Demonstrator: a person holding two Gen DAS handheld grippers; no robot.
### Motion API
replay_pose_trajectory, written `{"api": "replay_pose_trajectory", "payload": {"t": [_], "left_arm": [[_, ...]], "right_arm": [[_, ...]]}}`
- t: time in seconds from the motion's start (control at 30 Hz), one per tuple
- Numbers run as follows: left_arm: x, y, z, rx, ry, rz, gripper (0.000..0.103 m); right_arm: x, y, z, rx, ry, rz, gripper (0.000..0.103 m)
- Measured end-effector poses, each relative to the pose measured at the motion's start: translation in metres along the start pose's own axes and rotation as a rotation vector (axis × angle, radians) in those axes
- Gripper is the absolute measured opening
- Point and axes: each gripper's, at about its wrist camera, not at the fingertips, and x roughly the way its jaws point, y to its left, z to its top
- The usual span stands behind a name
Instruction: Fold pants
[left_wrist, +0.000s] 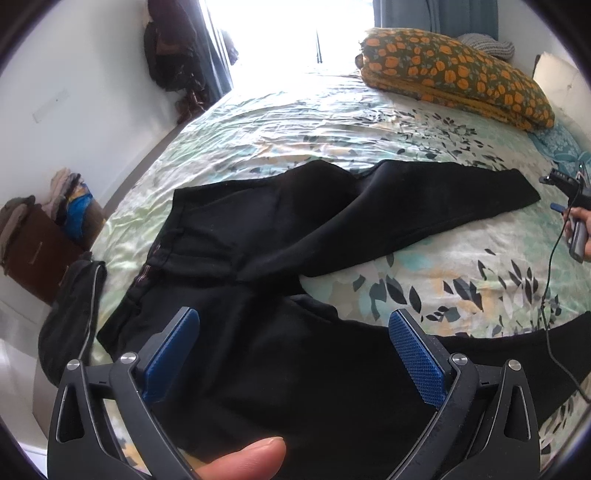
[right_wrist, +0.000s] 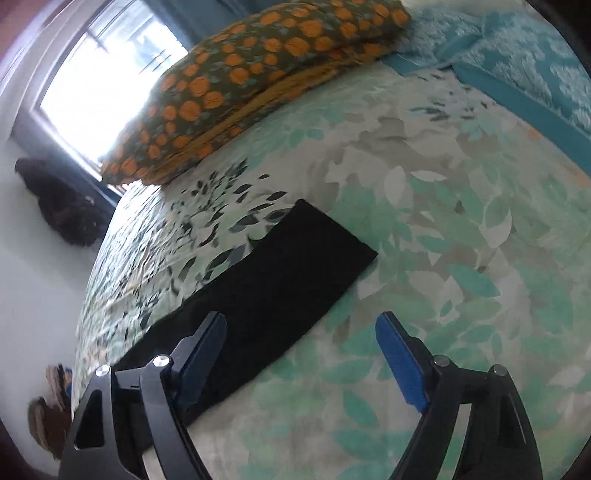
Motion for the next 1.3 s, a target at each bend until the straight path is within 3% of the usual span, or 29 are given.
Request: {"api": "replay_pose_trajectory", "payload": {"t": [0.2,0.33,0.37,0.4,0.43,0.47,0.63,0.77,0.93,1.03,1.17,1.2,1.3], "left_arm": [[0.02,-0.012,0.001,0.009,0.036,0.001,0.103],[0.03,-0.017,-0.002,0.023,0.06,0.01,0.103],[0.031,-0.017,-0.003,0.025,0.067,0.014,0.103],[0.032,-0.018,-0.004,0.027,0.071,0.019,0.103],[0.033,-0.017,-0.005,0.025,0.074,0.022,0.103],[0.033,-0.017,-0.005,0.022,0.074,0.022,0.103],[0.027,-0.014,-0.002,0.011,0.058,0.016,0.103],[0.017,-0.009,0.002,-0.003,0.046,-0.02,0.103],[0.013,0.003,0.003,-0.039,0.064,-0.048,0.103],[0.018,0.011,0.0,-0.054,0.09,-0.056,0.103],[0.034,0.034,-0.01,-0.05,0.144,-0.017,0.103],[0.038,0.042,-0.015,-0.04,0.156,0.011,0.103],[0.042,0.064,-0.032,-0.036,0.166,0.061,0.103]], "right_arm": [[0.053,-0.031,0.02,0.155,0.027,0.011,0.075],[0.071,-0.034,0.03,0.187,-0.016,0.042,0.07],[0.076,-0.033,0.032,0.182,-0.014,0.034,0.066],[0.078,-0.031,0.034,0.169,-0.01,0.013,0.048],[0.079,-0.03,0.035,0.147,-0.006,-0.028,0.019],[0.078,-0.031,0.035,0.141,-0.004,-0.059,0.02],[0.039,-0.027,0.023,0.103,-0.077,-0.034,0.018],[-0.019,-0.029,0.002,0.07,-0.125,-0.066,0.018],[-0.099,-0.062,-0.037,0.117,-0.16,-0.169,0.018],[-0.116,-0.079,-0.061,0.108,-0.136,-0.247,0.018],[-0.102,-0.093,-0.081,0.086,0.016,-0.326,0.022],[-0.104,-0.091,-0.084,0.065,0.021,-0.332,0.03],[-0.139,-0.082,-0.1,0.039,-0.029,-0.325,0.08]]}}
